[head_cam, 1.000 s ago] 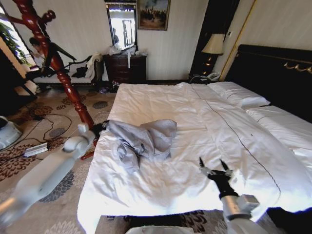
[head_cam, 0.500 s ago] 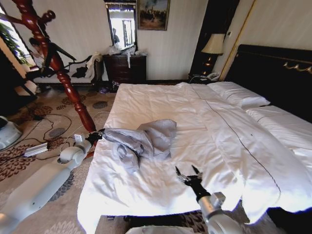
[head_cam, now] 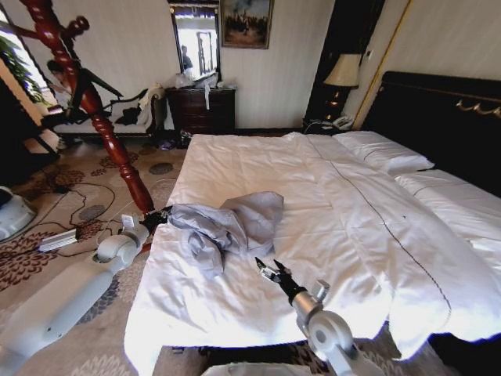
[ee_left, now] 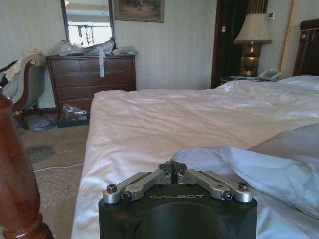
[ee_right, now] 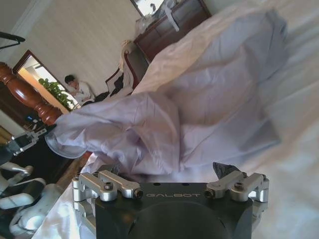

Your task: Pick up the clothes from the bed and hang them on the clothes hanger.

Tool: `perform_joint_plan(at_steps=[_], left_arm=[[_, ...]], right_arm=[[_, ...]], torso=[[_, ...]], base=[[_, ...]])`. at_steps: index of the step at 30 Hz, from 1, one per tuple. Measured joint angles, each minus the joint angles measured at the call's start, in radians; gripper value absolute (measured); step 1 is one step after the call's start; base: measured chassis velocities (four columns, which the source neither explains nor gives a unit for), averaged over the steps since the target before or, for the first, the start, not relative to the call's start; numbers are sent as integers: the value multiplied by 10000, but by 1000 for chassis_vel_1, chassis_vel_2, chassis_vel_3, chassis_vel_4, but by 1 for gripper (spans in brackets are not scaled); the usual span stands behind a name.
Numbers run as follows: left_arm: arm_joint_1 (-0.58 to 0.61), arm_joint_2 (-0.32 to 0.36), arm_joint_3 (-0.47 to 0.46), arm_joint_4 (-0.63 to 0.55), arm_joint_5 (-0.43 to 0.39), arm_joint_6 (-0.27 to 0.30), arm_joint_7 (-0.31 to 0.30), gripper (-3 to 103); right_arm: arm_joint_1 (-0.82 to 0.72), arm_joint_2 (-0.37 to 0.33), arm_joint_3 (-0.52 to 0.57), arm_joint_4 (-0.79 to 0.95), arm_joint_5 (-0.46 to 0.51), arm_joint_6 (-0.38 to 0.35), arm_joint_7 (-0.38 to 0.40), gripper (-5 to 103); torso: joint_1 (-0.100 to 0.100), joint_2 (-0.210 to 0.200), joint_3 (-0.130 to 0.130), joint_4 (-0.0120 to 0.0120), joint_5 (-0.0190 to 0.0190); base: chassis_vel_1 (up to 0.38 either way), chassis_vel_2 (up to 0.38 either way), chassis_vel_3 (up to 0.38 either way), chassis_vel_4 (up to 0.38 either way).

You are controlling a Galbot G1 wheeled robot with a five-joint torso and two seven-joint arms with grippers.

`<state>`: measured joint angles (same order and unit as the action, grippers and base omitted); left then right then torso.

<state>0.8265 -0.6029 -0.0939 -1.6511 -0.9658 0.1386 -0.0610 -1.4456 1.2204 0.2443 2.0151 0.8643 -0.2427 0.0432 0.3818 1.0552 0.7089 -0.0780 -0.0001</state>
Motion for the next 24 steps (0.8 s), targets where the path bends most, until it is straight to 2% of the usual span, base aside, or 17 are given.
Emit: perform_joint_plan(at_steps=[5,8,11,14,18,21,24], left_arm=[[352,45,-84,-294,17,-29,-6,0],[652,78,-184,-512,39,-43,-8,0],[1034,181,-305,-778,87,-54,-21,0],[1136,221,-342,-862,95,-55,-46,0],[1254,275,-388,-979,98,-56,-103,0],[1271,271,-388,-992,123,-56,-169,0],[1284,269,-387,-1029,123,-56,-194,0]], right_arm=[[564,197,-395,-679,427,-136,-27,100],[747,-85,-530,-904,681,-135,-249,100],[997,-882,-756,-1137,916,-80,-699,100],[1136,-1036,-852,-1187,1006,-74,-841,100],[1509,-886,-1174,-1389,859,84,-1021,100],[2036,-381,-1453,-1812,738,160,-1033,100],[2260,-239,-1549,-1989,719,163,-1021,100]], torso=[[0,0,0,1,1],[0,0,0,3,0],[0,-1,0,0,0],[0,0,0,0,0],[0,0,0,1,1],[0,-1,0,3,1],[0,-1,0,1,0]], base=[[0,0,0,0],[0,0,0,0],[0,0,0,0],[0,0,0,0],[0,0,0,0],[0,0,0,0],[0,0,0,0]])
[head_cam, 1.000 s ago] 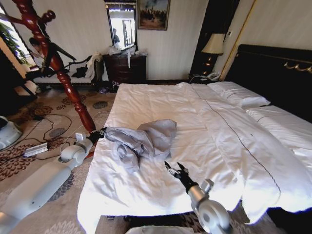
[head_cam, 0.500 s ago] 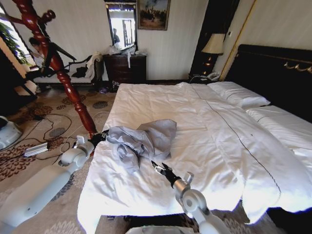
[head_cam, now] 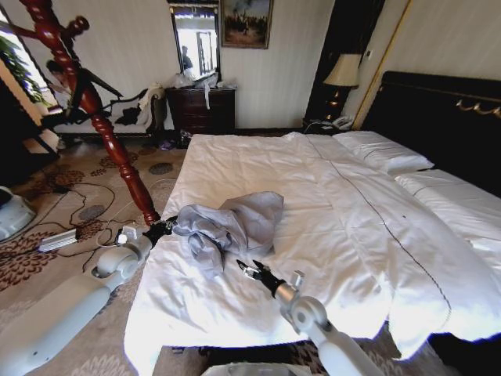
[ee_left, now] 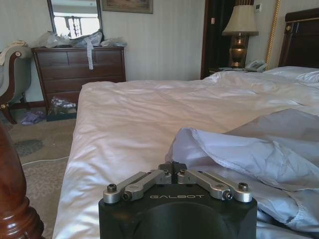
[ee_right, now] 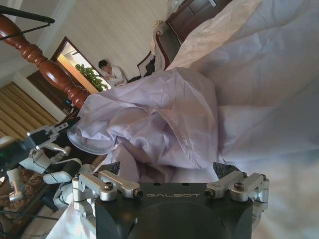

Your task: Pick up the clothes from the bed and hang them on the clothes hanger.

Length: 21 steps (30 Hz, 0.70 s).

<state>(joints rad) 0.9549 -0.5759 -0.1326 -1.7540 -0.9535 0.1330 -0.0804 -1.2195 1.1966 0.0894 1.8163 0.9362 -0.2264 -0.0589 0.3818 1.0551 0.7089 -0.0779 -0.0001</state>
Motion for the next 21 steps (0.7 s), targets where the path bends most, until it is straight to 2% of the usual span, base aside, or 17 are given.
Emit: perform_joint_plan(at_steps=[19,20,21], left_arm=[[205,66,-123,-232,-24,15,-8,0],[206,66,-123,-232,-25,16,-2,0],[206,65,-123,-232,-26,16,3,0]], right_arm=[[1262,478,-347,-1494,-552,139,348,100],[1293,469,-379,-1574,-639,140,391,103],[1305,452,-416,-1619,-690,140,405,100]], torso=[[1,0,0,1,0],[0,1,0,-1,0],[0,0,0,-1,0]], base=[[0,0,0,0],[0,0,0,0],[0,0,0,0]])
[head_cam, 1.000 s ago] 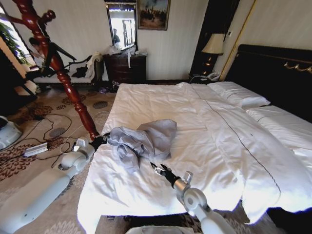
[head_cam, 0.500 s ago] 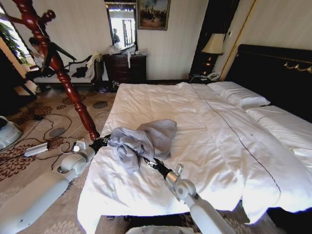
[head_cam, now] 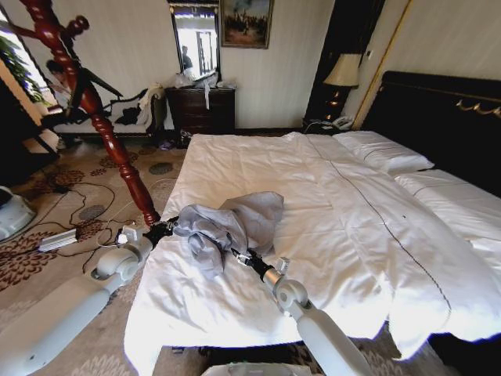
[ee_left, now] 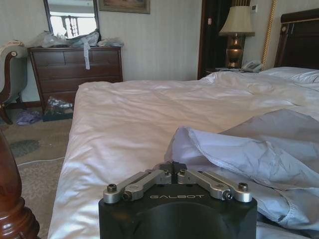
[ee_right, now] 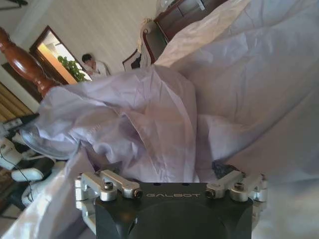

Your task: Pick up the clothes from the bed and hang them on the clothes hanger.

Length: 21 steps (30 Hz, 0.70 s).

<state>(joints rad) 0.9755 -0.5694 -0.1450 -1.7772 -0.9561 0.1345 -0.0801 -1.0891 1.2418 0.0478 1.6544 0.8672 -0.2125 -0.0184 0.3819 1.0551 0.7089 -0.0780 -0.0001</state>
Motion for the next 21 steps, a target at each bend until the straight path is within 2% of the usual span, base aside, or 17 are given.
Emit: perform_joint_plan(at_steps=[1,4,6,9,10,14,16,19,21], left_arm=[[0,0,0,0,0,0,0,0],[1,-17,-5,2,1,0,4,0],[10,-21,-15,2,1,0,3,0],[109,-24,-80,-38,16,0,12,0],[109,-24,-80,-38,16,0,12,0],[203,-30,-140,-104,26,1,21,0],[208,-35,-140,-105,28,1,23,0],[212,-49,-140,-104,45,1,30,0],[212,-50,-139,-104,46,1,30,0]], right_arm=[[0,0,0,0,0,0,0,100],[3,-16,-85,-29,-31,-7,20,86],[3,-8,-95,-29,-27,-12,25,86],[10,-10,-142,-19,15,-26,36,70],[10,-10,-142,-19,15,-26,36,70],[-10,-41,-173,59,26,-75,63,48],[-16,-41,-168,72,26,-94,75,48],[-39,-70,-131,177,32,-135,105,32],[-39,-78,-131,184,32,-136,106,32]], torso=[[0,0,0,0,0],[0,0,-1,0,0],[0,0,-1,0,0],[0,0,-1,0,0],[0,0,-1,0,0],[0,0,-1,0,0],[0,0,-1,0,0],[0,0,-1,1,1],[-1,0,-1,1,1]], base=[[0,0,0,0],[0,0,0,0],[0,0,0,0],[0,0,0,0],[0,0,0,0],[0,0,0,0],[0,0,0,0],[0,0,0,0],[0,0,0,0]])
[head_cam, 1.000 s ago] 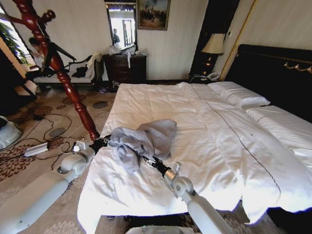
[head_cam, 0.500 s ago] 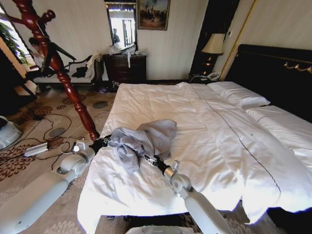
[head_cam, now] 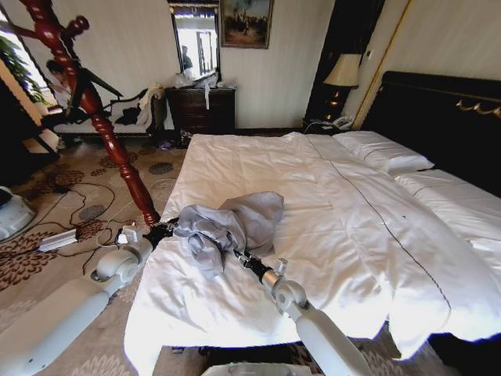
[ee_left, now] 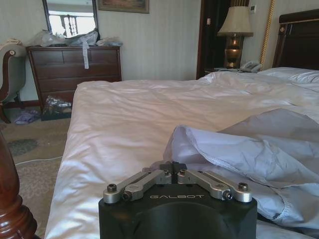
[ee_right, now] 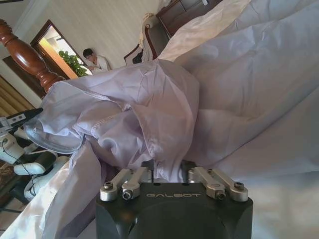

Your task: Pick up the clothes from the bed and hang them on the clothes hanger.

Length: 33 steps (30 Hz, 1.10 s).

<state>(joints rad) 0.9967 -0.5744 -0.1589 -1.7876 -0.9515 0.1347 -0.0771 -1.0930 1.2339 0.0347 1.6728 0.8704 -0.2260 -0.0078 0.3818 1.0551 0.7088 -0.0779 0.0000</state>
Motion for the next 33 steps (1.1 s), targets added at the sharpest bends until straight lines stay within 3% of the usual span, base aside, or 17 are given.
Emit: perform_joint_plan(at_steps=[7,18,28,33], left_arm=[[47,45,18,-201,5,3,1,0],[200,291,-218,-1122,-141,25,-114,0],[-588,1206,-120,-2895,-1090,177,-704,0],[-1945,1772,56,-4131,-2273,348,-1389,0]], right_arm=[[-16,-122,-31,127,-41,-2,36,2],[371,-602,167,1006,427,-55,535,0],[1533,-2271,1230,2814,2040,-533,1488,0],[1594,-3252,2362,4386,3373,-823,1940,0]], torso=[[0,0,0,-1,0],[0,0,1,0,1],[1,0,1,0,1],[1,0,1,-2,4]], base=[[0,0,0,0],[0,0,0,0],[0,0,0,0],[0,0,0,0]])
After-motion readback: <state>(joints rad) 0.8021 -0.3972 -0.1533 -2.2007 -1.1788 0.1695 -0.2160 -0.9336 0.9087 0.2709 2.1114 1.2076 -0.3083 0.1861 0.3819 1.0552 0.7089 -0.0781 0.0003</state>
